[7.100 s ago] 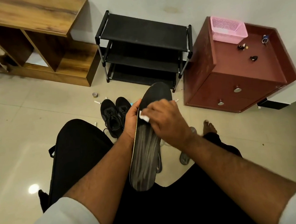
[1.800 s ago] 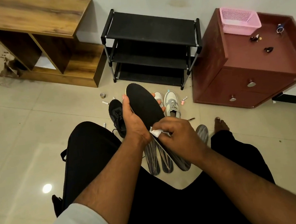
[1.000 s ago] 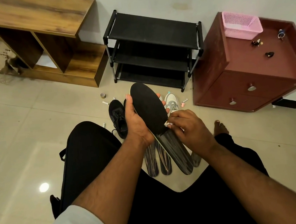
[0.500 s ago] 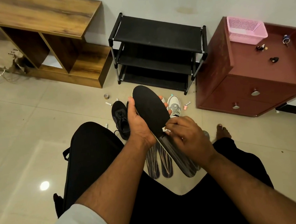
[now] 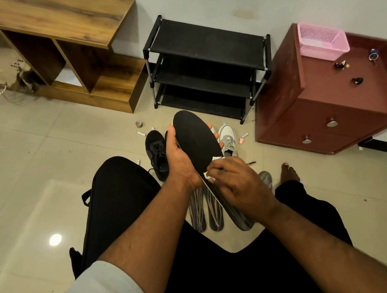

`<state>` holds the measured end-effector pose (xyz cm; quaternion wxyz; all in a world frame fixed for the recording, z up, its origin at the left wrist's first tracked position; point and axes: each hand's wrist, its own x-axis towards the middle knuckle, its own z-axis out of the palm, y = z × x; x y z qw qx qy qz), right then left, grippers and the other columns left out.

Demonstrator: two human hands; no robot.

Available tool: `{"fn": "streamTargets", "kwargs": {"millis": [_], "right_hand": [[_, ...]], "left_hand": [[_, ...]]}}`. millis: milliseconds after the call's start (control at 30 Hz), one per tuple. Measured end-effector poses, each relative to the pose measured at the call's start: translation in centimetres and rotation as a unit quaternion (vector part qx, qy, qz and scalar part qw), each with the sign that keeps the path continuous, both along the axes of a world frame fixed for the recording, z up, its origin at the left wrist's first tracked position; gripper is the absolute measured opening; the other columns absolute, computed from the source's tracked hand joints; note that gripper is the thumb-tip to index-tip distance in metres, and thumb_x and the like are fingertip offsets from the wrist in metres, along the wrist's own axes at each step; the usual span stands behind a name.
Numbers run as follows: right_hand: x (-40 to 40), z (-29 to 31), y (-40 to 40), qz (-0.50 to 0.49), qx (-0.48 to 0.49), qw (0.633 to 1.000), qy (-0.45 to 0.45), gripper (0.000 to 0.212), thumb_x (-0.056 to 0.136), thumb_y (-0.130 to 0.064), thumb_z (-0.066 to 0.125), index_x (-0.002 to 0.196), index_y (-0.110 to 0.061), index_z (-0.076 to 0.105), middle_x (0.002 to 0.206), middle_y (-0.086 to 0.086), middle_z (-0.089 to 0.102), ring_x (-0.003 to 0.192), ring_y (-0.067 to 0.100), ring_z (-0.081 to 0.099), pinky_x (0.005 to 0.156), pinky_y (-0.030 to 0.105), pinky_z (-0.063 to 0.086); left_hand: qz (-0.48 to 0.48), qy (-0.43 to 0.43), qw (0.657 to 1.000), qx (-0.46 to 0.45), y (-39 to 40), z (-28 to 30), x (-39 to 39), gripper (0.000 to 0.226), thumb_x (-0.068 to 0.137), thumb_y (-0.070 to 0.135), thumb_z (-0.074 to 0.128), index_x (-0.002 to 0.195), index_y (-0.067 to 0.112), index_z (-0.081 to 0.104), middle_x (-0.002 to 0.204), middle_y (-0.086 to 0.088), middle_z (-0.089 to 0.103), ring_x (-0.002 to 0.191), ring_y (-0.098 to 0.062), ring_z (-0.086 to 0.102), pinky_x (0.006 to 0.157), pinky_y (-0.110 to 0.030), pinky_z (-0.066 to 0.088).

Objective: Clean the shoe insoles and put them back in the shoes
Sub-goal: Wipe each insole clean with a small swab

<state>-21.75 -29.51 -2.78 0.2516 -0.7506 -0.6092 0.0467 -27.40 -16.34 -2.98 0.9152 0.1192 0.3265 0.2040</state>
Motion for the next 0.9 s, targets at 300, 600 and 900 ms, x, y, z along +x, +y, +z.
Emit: {"fn": "streamTargets", "kwargs": {"millis": [300, 600, 900], "right_hand": [[1.9, 0.3, 0.2, -0.063, 0.013, 0.997, -0.033, 0.032, 0.091, -0.02, 0.046, 0.106, -0.003, 0.068, 0.105, 0.011, 0.066, 0.098, 0.022, 0.058, 0.087, 0.033, 0.049], [2.6, 0.6, 1.6, -0.063, 0.022, 0.997, -0.046, 0.031, 0.091, -0.018, 0.045, 0.103, -0.003, 0.068, 0.102, 0.01, 0.065, 0.095, 0.022, 0.058, 0.087, 0.032, 0.047], [1.6, 1.5, 3.3, 0.046, 0.02, 0.997, -0.066, 0.021, 0.089, -0.01, 0.053, 0.101, -0.003, 0.069, 0.101, 0.011, 0.066, 0.092, 0.021, 0.057, 0.085, 0.028, 0.044]], "left_hand": [[-0.018, -0.009, 1.0, -0.017, -0.2, 0.3, 0.0, 0.076, 0.089, 0.074, 0.036, 0.085, 0.013, 0.081, 0.108, -0.014, 0.073, 0.114, -0.035, 0.062, 0.106, -0.052, 0.043], [-0.037, -0.018, 0.999, -0.029, -0.3, 0.6, -0.3, 0.076, 0.088, 0.073, 0.038, 0.094, 0.01, 0.08, 0.113, -0.014, 0.069, 0.112, -0.03, 0.058, 0.102, -0.045, 0.044], [-0.058, -0.013, 0.998, 0.002, -0.4, 0.3, -0.3, 0.08, 0.087, 0.074, 0.038, 0.103, 0.005, 0.076, 0.103, -0.016, 0.071, 0.098, -0.028, 0.067, 0.096, -0.042, 0.049]]}}
